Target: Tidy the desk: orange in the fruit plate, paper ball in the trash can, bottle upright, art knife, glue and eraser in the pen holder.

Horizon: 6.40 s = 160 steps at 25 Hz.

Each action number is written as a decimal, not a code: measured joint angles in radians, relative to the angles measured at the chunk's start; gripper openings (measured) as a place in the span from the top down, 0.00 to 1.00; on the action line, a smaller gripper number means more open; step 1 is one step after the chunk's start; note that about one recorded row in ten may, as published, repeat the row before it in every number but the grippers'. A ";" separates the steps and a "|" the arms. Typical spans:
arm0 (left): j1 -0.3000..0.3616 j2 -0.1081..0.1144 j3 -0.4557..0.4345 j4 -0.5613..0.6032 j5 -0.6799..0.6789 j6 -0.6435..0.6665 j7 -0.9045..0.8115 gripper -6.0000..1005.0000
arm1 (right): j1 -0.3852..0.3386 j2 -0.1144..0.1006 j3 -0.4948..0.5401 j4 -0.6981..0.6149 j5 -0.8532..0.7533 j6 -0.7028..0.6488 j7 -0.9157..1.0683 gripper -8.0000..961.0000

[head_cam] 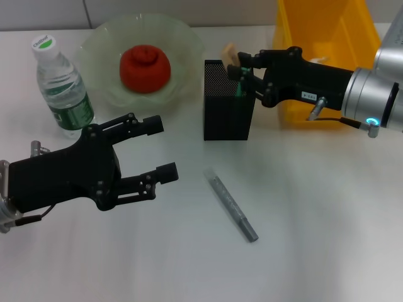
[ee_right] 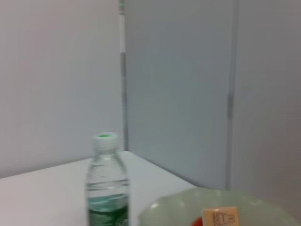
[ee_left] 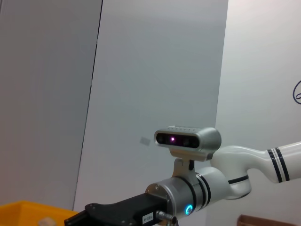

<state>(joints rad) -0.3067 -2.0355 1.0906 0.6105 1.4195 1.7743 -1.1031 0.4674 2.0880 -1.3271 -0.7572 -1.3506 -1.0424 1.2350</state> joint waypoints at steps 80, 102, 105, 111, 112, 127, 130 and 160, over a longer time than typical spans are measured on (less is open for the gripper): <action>0.014 0.005 -0.052 0.007 0.004 0.059 -0.002 0.20 | 0.543 0.003 -0.086 -0.217 -1.117 -0.594 1.458 0.39; 0.006 0.002 -0.052 0.002 0.006 0.047 0.000 0.20 | 0.578 0.004 -0.215 0.053 -1.007 -0.378 1.503 0.42; 0.004 0.001 -0.052 0.002 0.006 0.046 0.000 0.20 | 0.574 0.004 -0.241 0.056 -0.997 -0.361 1.507 0.43; 0.000 0.001 -0.052 0.002 0.006 0.040 0.001 0.20 | 0.571 0.004 -0.269 0.069 -0.962 -0.331 1.510 0.46; 0.000 0.001 -0.052 0.002 0.006 0.039 0.001 0.20 | 0.571 0.004 -0.270 0.074 -0.962 -0.326 1.510 0.46; -0.003 -0.001 -0.047 0.001 0.006 0.033 0.014 0.20 | 0.571 0.004 -0.312 0.103 -0.929 -0.298 1.504 0.52; -0.003 -0.003 -0.047 0.000 0.005 0.033 0.014 0.20 | 0.571 0.004 -0.316 0.104 -0.929 -0.298 1.503 0.61; -0.003 -0.008 -0.051 0.000 0.006 0.033 0.014 0.20 | 0.570 0.004 -0.348 0.093 -0.926 -0.297 1.493 0.87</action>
<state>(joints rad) -0.3098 -2.0433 1.0400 0.6104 1.4250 1.8069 -1.0891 1.0374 2.0922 -1.6751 -0.6638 -2.2763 -1.3392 2.7278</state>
